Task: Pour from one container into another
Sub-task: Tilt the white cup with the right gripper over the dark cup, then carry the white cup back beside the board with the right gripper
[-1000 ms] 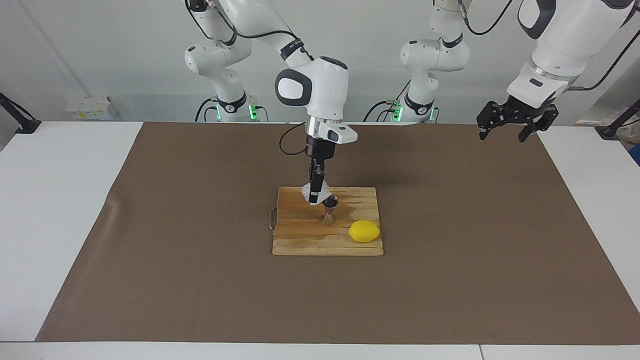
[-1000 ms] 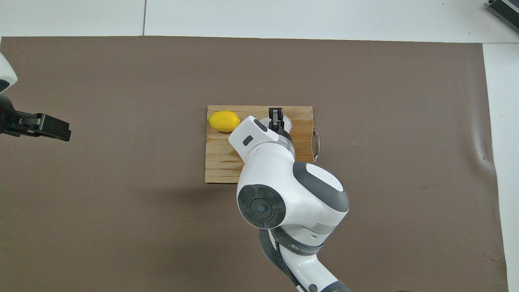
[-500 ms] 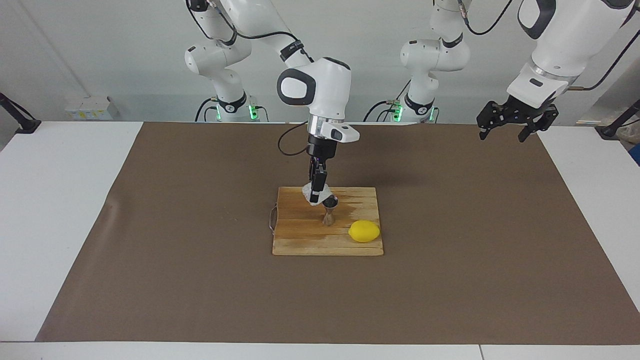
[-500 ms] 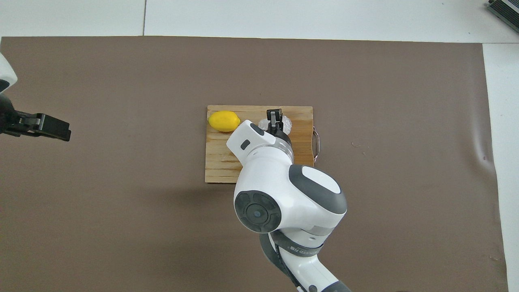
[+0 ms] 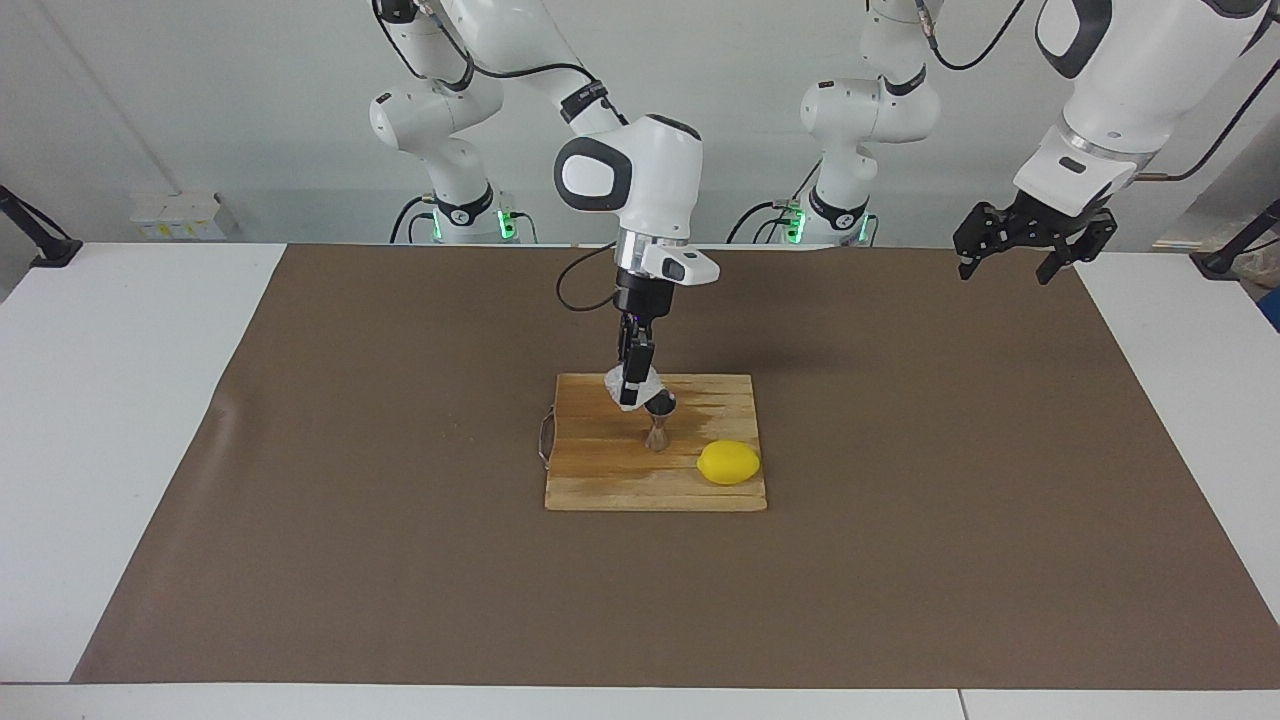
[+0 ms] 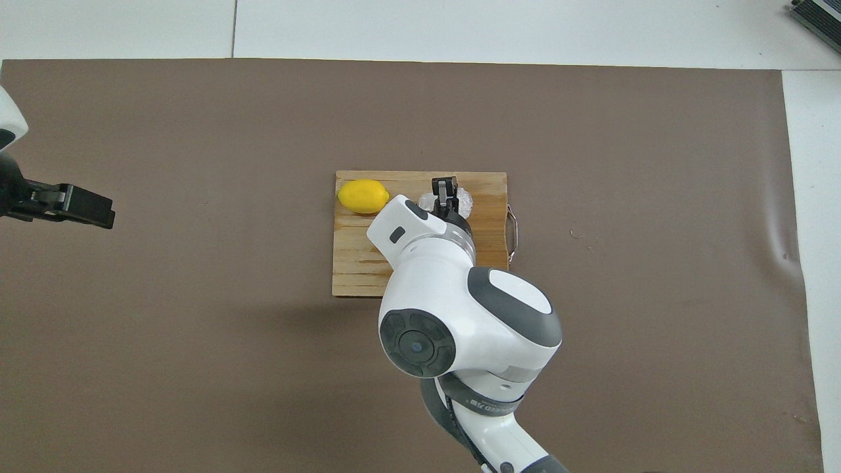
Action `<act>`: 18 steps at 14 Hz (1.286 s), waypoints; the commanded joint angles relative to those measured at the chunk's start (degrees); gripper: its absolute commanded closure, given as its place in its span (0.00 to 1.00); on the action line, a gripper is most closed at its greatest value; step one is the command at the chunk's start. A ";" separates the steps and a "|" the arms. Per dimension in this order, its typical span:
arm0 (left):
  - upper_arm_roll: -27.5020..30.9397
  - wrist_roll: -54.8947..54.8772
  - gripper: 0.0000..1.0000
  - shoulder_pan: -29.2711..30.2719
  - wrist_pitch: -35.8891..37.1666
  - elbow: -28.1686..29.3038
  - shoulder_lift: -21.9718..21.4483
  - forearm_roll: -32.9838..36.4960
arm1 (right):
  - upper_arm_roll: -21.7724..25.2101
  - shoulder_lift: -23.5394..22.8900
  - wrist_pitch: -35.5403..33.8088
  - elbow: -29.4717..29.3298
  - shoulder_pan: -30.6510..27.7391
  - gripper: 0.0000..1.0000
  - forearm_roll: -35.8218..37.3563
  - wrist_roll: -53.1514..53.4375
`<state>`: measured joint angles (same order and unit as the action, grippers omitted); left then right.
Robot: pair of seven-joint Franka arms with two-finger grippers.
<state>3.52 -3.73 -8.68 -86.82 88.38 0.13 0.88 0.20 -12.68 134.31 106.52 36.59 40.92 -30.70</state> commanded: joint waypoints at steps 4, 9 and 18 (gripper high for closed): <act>-0.26 -0.23 0.00 0.51 -0.54 1.97 -1.63 -0.53 | -0.20 0.82 1.13 0.97 -0.37 1.00 1.70 0.46; -0.26 -0.32 0.00 0.51 -0.63 1.97 -1.63 -0.53 | -0.37 0.64 1.22 0.88 -1.08 1.00 -0.14 3.01; -0.26 -0.32 0.00 0.51 -0.54 1.97 -1.71 -0.53 | -0.55 1.87 4.74 0.45 -7.83 1.00 -31.54 -7.42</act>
<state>3.52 -3.73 -8.68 -86.82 88.38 0.13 0.88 0.35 -12.47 138.17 106.49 31.55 17.76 -33.11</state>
